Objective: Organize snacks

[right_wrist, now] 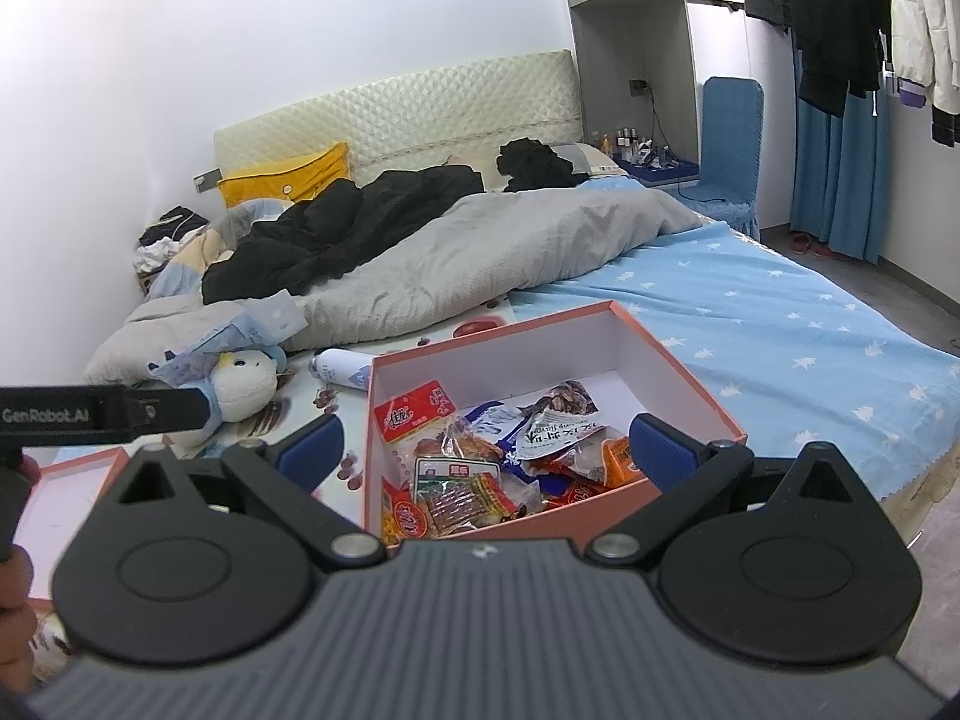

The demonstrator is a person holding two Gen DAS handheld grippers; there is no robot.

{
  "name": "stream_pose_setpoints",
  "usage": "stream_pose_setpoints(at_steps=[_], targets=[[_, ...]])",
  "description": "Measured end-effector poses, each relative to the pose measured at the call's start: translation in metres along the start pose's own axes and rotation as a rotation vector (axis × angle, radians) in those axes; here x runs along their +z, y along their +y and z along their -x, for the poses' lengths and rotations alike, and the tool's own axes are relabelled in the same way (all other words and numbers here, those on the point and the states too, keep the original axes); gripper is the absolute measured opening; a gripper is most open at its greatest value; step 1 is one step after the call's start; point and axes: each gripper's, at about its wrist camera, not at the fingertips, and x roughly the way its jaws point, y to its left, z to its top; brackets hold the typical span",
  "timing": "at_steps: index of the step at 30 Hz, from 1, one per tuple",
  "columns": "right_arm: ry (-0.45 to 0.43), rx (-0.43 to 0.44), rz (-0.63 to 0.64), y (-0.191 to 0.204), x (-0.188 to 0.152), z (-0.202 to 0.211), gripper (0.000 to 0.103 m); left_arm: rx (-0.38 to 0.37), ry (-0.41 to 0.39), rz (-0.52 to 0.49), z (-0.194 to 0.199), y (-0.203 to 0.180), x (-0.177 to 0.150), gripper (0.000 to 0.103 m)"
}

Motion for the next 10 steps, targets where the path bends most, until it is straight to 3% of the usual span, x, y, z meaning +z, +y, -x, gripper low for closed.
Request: stream_pose_setpoints(at_steps=[10], targets=[[0.000, 0.003, 0.001, 0.0002, -0.0001, -0.0005, 0.103, -0.010, -0.001, 0.000, 0.0026, 0.0014, 0.0017, 0.103]])
